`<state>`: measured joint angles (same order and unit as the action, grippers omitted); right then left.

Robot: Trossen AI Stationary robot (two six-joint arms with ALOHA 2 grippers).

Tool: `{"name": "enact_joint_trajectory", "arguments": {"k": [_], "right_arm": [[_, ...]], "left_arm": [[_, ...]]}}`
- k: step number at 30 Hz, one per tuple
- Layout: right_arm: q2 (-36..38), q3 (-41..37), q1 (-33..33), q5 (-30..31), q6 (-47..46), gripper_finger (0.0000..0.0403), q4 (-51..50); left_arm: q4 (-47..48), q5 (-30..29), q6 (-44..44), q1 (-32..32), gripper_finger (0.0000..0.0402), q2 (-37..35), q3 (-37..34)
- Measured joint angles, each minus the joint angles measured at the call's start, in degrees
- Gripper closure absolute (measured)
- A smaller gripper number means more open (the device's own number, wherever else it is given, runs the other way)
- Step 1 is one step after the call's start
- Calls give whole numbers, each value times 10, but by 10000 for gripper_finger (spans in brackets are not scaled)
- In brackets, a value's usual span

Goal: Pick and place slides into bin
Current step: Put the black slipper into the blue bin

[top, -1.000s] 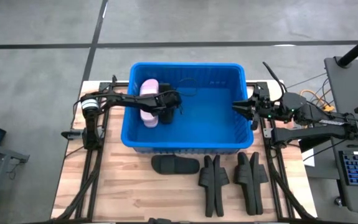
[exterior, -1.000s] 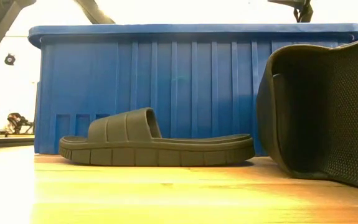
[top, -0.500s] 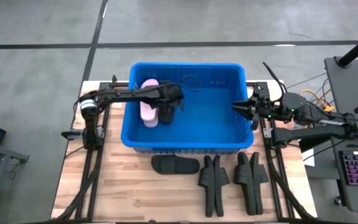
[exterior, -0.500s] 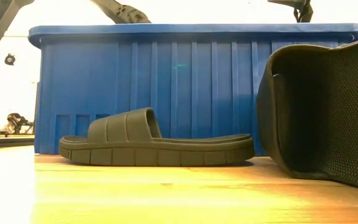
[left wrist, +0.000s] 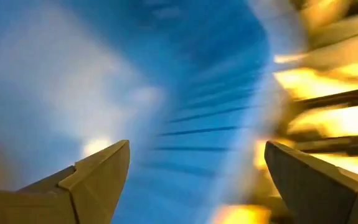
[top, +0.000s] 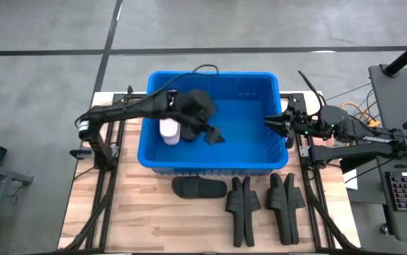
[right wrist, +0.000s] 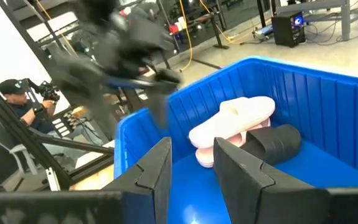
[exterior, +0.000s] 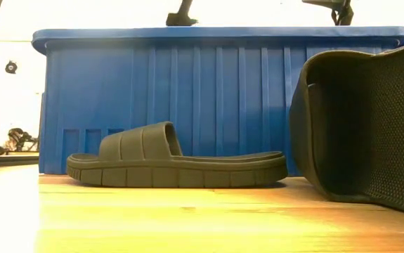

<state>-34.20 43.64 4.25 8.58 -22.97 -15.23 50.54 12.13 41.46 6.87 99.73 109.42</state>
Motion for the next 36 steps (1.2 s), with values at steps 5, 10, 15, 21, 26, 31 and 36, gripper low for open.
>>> {"name": "enact_joint_trajectory", "arguments": {"k": [5, 10, 15, 21, 26, 31, 36], "right_arm": [[0, 0, 0, 0, 9, 291, -8], [-1, 0, 0, 0, 10, 291, -14], [-1, 0, 0, 2, 57, 291, -40], [-1, 0, 0, 3, 125, 291, -90], [-1, 0, 0, 3, 126, 291, -106], [-1, 0, 0, 3, 127, 291, -120], [-1, 0, 0, 3, 127, 291, -120]], "left_arm": [[-74, -55, 135, -93, 45, -19, 1], [38, -155, 284, -185, 45, -8, -3], [88, -224, 475, -266, 45, 44, -3], [94, -271, 588, -294, 51, 119, -2], [96, -239, 604, -296, 71, 178, -2], [125, -220, 617, -295, 85, 212, -2], [190, -232, 619, -293, 87, 217, -2]]}}
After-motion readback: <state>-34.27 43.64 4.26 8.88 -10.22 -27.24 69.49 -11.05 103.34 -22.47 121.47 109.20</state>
